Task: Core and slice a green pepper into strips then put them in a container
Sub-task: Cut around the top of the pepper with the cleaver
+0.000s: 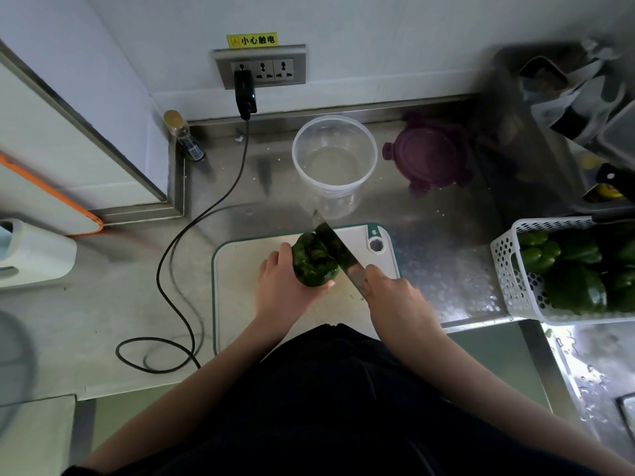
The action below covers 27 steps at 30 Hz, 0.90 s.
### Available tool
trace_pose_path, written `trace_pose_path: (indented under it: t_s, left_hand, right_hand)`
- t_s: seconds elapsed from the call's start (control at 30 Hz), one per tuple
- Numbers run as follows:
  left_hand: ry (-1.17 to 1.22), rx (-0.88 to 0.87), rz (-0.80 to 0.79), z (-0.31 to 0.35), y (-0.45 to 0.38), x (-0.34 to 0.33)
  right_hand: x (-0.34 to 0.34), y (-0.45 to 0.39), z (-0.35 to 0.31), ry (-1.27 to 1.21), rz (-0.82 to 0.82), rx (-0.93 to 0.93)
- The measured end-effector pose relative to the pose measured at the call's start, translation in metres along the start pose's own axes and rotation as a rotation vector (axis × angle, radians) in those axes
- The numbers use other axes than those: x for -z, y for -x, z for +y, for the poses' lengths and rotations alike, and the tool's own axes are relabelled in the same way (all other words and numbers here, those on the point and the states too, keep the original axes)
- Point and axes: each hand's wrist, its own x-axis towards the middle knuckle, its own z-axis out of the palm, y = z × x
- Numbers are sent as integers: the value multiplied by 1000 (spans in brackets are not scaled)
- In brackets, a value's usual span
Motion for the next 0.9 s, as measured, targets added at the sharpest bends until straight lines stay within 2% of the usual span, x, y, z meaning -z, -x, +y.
trace_pose_path:
  t_s: [0.53,0.77,0.9]
  left_hand:
    - [49,-8,6,-9,0,-4]
    - [114,40,-3,-9,0,-1]
    - [133,39,7,-6,2,2]
  right_hand:
    - [-22,-6,12,-101,49,27]
    - [1,-10,3,-115,10,25]
    - [10,-1,7,-31,1,-1]
